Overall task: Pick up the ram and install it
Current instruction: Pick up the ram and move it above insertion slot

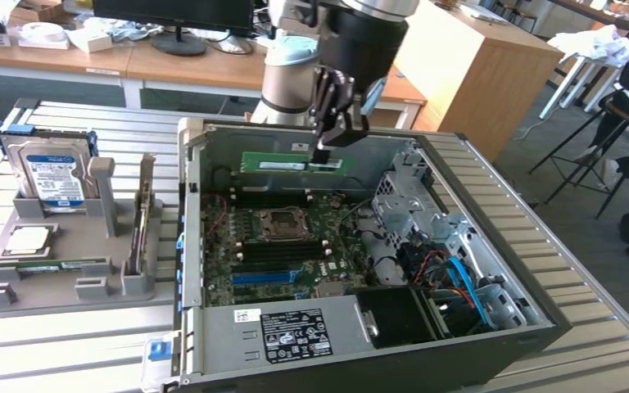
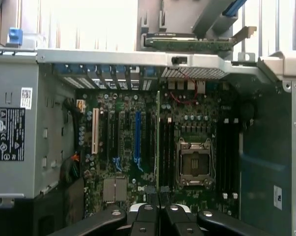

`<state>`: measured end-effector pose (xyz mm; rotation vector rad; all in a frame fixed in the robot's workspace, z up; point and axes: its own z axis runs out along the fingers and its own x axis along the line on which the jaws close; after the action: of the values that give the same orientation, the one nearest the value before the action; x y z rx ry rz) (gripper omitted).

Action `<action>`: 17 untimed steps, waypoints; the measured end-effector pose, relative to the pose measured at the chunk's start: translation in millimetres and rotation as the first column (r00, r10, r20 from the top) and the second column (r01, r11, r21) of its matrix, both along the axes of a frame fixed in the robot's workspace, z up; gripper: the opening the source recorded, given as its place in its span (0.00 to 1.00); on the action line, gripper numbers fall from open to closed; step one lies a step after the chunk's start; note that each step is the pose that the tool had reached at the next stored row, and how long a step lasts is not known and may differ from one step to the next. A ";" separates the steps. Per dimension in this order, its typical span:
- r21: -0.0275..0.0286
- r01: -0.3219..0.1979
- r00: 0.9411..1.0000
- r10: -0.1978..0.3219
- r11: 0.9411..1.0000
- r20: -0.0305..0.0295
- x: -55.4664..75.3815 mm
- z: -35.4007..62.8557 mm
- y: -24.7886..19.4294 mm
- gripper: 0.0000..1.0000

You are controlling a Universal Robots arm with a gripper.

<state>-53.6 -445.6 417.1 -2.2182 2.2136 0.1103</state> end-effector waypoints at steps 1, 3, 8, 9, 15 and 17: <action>0.000 0.000 1.000 0.000 1.000 0.000 2.7 0.0 0.0 0.12; 0.000 0.000 1.000 0.000 1.000 0.000 7.9 -0.1 0.0 0.12; 0.000 0.000 1.000 0.000 1.000 0.000 17.7 0.0 0.0 0.12; 0.000 0.000 1.000 0.000 1.000 0.000 17.8 0.0 0.0 0.12; 0.000 0.000 1.000 0.000 1.000 0.000 17.8 -0.2 3.1 0.12; 0.000 0.001 1.000 -0.001 1.000 0.000 17.8 -0.4 6.7 0.12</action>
<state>-35.8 -438.9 416.7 -2.2173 2.2142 0.1104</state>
